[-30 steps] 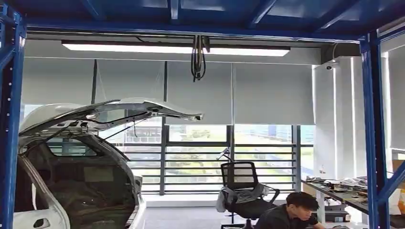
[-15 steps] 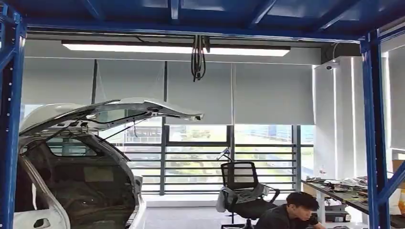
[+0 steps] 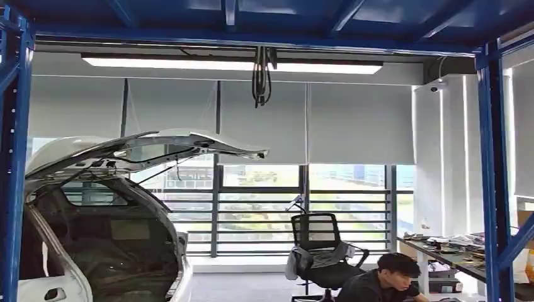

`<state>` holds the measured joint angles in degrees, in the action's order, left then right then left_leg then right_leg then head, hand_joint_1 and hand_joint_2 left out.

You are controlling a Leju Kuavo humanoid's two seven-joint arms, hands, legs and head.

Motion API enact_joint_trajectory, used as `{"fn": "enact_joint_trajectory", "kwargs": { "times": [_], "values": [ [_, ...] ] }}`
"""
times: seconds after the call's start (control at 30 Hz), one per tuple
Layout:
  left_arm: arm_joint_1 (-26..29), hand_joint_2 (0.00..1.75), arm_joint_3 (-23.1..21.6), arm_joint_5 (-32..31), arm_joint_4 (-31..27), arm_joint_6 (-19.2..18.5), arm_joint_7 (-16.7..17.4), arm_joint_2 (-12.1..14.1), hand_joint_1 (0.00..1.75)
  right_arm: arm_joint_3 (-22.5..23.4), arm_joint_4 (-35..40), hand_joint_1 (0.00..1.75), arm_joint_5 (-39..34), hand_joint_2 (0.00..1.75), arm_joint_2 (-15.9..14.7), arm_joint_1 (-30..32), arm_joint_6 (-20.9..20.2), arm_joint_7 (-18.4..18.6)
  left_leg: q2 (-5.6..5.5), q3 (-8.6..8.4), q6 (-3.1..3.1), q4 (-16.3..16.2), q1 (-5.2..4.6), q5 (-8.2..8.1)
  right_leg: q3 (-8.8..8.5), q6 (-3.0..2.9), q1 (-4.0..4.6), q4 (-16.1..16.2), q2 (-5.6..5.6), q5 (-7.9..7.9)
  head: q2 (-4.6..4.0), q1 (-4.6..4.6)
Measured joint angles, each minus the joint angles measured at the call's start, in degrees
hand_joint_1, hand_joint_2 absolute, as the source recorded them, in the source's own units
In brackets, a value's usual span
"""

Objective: Take the parts from the cabinet and place them on the table.

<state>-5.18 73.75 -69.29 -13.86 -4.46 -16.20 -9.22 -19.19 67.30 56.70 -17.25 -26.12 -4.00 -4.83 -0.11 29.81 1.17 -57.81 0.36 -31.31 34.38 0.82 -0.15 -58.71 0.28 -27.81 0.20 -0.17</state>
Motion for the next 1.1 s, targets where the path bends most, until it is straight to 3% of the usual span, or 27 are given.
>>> {"fn": "enact_joint_trajectory", "kwargs": {
  "times": [0.3, 0.6, 0.63, 0.67, 1.1],
  "values": [
    [0.0, 0.0, 0.0, -0.2, 0.0, 0.0, -0.1, 0.0, 0.0, -2.1, -1.8, 0.0, 4.4, 1.75, 0.4, -1.1, 3.1, 1.7, 0.0, 0.0, 0.0, 0.0, 0.0, 0.0, -0.01, 0.0, 0.0, 0.0, 0.0, 0.0, 0.0, 0.0],
    [-0.4, 0.0, -0.2, -0.4, 0.0, -0.1, -0.4, 0.0, 0.0, -5.3, -6.3, 0.0, 8.4, 1.75, 3.3, -4.1, 4.2, 1.8, 0.0, -0.03, -0.01, 0.0, 0.01, 0.01, -0.03, 0.0, 0.01, 0.0, 0.0, 0.0, 0.0, 0.0],
    [-0.3, 0.0, -0.2, -0.4, 0.0, -0.1, -0.4, 0.0, 0.0, -5.5, -6.9, 0.26, 8.6, 1.75, 3.6, -4.3, 4.2, 1.8, -0.01, -0.02, -0.01, 0.0, 0.01, 0.01, -0.02, 0.0, 0.01, 0.0, 0.0, 0.0, 0.0, 0.0],
    [-0.3, 0.0, -0.2, -0.5, 0.0, -0.1, -0.5, 0.0, 0.0, -5.7, -7.4, 1.75, 8.9, 1.75, 3.7, -4.7, 4.2, 1.8, 0.0, -0.02, -0.01, 0.0, 0.01, 0.01, -0.02, 0.0, 0.01, 0.0, 0.0, 0.0, 0.0, 0.0],
    [-0.4, 0.0, -0.8, -0.6, 0.0, -0.1, -1.0, 0.0, 0.0, -7.0, -13.2, 1.75, 8.5, 1.75, 4.2, -7.9, 5.1, 0.4, 0.0, -0.1, -0.01, 0.0, -0.01, 0.01, -0.08, 0.0, 0.0, 0.0, 0.0, 0.0, 0.0, 0.0]
  ]
}}
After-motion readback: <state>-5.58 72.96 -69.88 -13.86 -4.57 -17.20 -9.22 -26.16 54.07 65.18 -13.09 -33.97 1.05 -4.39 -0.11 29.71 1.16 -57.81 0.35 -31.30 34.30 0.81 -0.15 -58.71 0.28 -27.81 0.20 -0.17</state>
